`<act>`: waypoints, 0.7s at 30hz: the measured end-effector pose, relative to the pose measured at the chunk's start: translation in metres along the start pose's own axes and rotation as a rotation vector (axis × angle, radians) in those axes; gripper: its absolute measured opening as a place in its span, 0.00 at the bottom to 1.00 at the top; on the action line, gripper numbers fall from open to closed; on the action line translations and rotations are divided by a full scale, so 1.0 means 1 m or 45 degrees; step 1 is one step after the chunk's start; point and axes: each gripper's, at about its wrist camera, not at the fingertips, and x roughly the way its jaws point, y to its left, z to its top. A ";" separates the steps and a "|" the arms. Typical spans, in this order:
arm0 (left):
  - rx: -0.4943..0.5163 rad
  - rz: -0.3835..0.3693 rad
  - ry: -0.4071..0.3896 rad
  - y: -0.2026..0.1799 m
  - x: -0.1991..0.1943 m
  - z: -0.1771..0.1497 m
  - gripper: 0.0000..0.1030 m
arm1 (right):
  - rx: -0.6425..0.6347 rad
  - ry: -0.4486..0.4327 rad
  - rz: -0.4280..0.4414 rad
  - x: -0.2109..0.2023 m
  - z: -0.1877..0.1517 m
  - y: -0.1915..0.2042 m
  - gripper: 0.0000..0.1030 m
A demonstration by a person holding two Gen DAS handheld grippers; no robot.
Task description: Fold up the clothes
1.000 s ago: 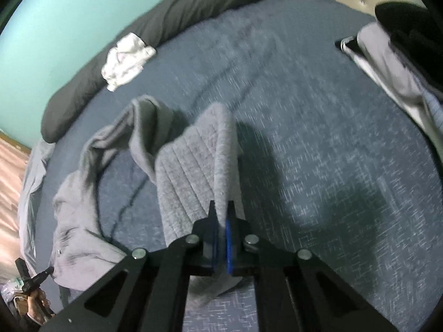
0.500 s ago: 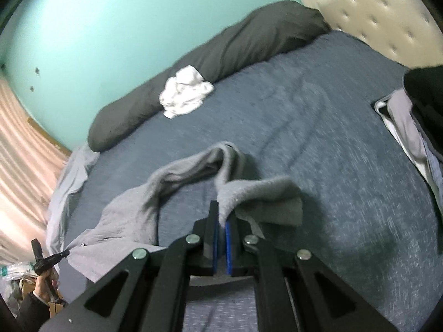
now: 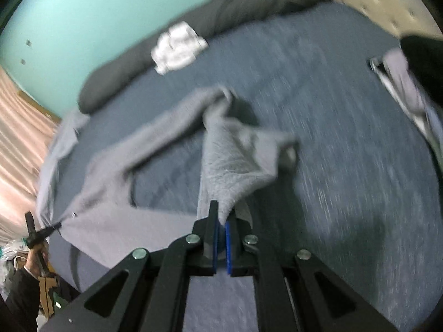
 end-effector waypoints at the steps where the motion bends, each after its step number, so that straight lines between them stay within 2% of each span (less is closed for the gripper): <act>1: -0.008 0.002 0.007 0.002 0.003 -0.002 0.04 | 0.005 0.030 -0.006 0.005 -0.007 -0.005 0.03; 3: -0.015 0.008 0.022 0.005 0.010 -0.007 0.04 | 0.014 0.086 -0.018 0.014 -0.020 -0.015 0.04; 8: -0.020 0.015 0.040 0.002 0.015 -0.011 0.04 | 0.061 0.127 -0.032 0.018 -0.032 -0.036 0.08; 10: -0.022 0.015 0.043 0.001 0.015 -0.012 0.04 | 0.088 0.134 -0.032 0.015 -0.032 -0.043 0.14; 13: -0.074 -0.001 0.048 0.003 0.014 -0.013 0.07 | 0.102 0.080 -0.073 0.006 -0.023 -0.050 0.25; 16: -0.124 -0.029 0.033 0.009 0.010 -0.014 0.09 | 0.169 0.023 -0.061 0.002 -0.008 -0.063 0.37; 18: -0.137 -0.021 0.026 0.010 0.007 -0.017 0.11 | 0.190 0.000 -0.053 0.005 0.002 -0.069 0.42; 21: -0.132 0.003 0.025 0.007 0.005 -0.019 0.11 | 0.192 -0.011 -0.057 0.018 0.016 -0.075 0.44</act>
